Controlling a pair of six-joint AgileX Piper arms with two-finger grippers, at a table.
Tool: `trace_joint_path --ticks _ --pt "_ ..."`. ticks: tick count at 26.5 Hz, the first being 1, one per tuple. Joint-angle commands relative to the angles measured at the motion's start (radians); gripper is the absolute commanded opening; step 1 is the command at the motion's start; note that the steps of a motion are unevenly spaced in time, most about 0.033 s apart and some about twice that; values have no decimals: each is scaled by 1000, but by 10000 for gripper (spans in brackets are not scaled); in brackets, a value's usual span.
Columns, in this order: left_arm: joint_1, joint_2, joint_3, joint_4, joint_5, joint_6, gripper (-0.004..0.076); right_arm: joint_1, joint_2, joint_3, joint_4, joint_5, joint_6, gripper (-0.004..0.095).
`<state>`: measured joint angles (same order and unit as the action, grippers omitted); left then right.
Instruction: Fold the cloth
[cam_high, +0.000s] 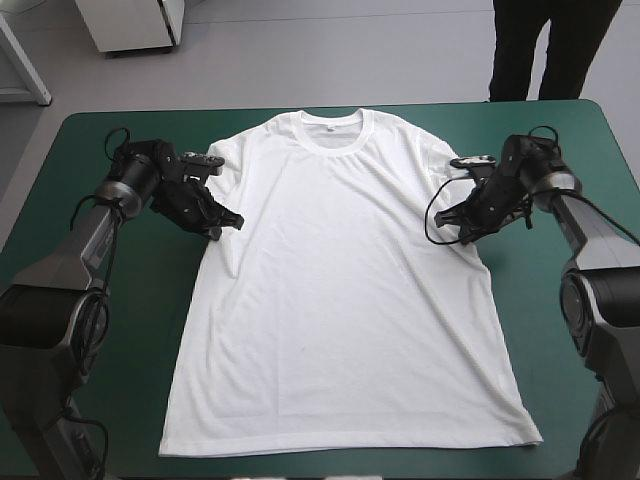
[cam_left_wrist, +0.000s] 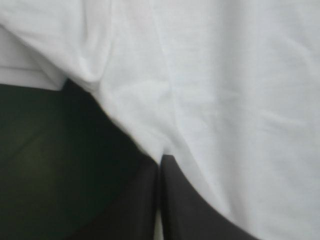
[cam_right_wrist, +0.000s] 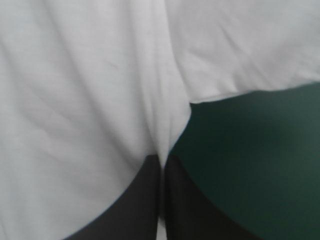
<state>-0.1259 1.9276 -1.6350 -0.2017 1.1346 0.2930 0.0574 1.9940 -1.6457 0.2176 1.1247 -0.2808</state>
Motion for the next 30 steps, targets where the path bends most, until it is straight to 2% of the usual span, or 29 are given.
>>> trace_joint_path --ticks 1,7,11,13,16,23,27,30 --pt "-2 -130 -83 24 36 -10 -9 -80 -152 -27 34 -7 -2 -15" --pt "0 -298 -87 62 47 -27 -9 -191 -291 -44 138 -29 -10 -15" --pt "0 -423 -95 121 47 -26 -9 -198 -372 -94 150 -33 -10 -15" --pt "0 -522 -94 154 17 -27 -9 -198 -425 -149 184 -47 -10 -15" --pt "0 -627 -100 218 -81 -29 -9 -196 -490 -247 205 -96 -10 -15" --pt "0 -635 -250 241 -196 -26 -9 -196 -503 -437 284 -122 -14 -15" --pt "0 -578 -304 245 -322 -26 -9 -196 -494 -457 282 -221 -24 -15" --pt "0 -507 -342 243 -364 -28 -9 -196 -467 -464 280 -286 -42 -15"
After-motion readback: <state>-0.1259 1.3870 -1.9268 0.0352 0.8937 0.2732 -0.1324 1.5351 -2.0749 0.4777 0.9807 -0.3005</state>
